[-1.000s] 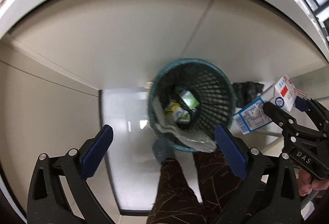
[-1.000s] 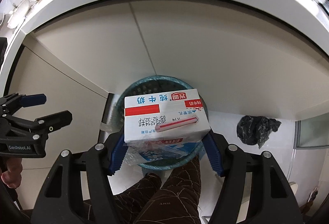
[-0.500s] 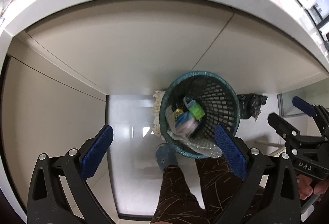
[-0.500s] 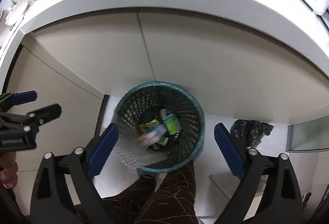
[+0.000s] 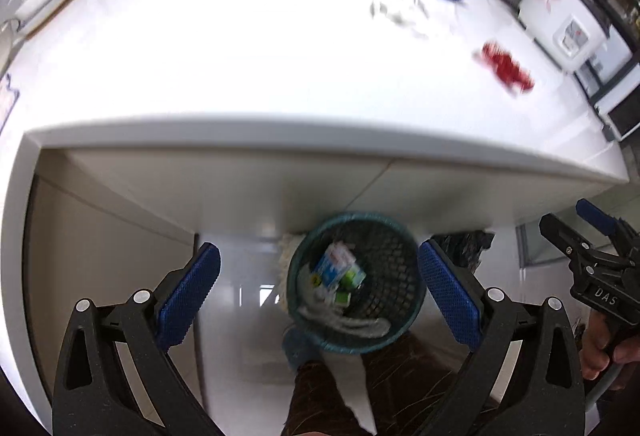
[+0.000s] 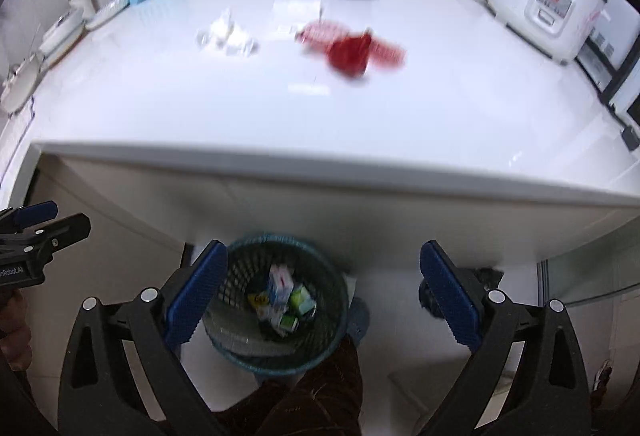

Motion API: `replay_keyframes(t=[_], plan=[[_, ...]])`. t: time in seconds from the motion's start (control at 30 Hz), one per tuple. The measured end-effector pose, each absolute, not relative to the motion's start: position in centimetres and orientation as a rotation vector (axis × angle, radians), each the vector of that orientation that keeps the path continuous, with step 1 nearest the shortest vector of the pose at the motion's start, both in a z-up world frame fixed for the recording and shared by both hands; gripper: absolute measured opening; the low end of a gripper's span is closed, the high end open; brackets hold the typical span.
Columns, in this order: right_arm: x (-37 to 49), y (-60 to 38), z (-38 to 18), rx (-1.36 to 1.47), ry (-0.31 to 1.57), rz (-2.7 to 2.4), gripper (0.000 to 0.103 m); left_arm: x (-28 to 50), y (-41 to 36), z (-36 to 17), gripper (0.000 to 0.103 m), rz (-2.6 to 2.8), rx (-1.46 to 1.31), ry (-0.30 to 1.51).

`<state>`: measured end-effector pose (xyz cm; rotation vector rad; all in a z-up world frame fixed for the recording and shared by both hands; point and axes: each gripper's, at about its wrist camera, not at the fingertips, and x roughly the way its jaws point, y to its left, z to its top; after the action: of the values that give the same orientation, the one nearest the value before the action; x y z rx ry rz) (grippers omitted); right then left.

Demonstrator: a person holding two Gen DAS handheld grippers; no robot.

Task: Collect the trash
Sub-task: 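Move the left tool to the white tissue while the right tool reaches the red mesh bag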

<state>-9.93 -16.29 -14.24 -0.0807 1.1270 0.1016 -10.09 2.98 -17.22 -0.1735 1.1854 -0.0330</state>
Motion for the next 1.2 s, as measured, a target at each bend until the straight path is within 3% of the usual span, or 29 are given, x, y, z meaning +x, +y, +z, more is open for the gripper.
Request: replay_keyframes(t=[0.37, 0.77, 1.1, 1.2], plan=[[-1.8, -18.3, -10.7, -0.066, 1.073, 0.103, 0.093, -2.5, 1.3, -12.6, 0.097, 0.009, -0.182, 1.123], [5.7, -18.6, -11.7, -0.054, 1.117, 0.127, 0.093, 6.5, -1.0, -13.8, 0.096, 0.041, -0.209, 1.177], [9.5, -18.8, -14.3, -0.048, 1.177, 0.167, 0.081, 11.5, -2.4, -16.5, 0.096, 0.063, -0.208, 1.257], [10.0, -18.6, -15.5, -0.063, 1.209, 0.187, 0.070, 12.4, -2.8, -17.5, 0.094, 0.075, -0.205, 1.290]])
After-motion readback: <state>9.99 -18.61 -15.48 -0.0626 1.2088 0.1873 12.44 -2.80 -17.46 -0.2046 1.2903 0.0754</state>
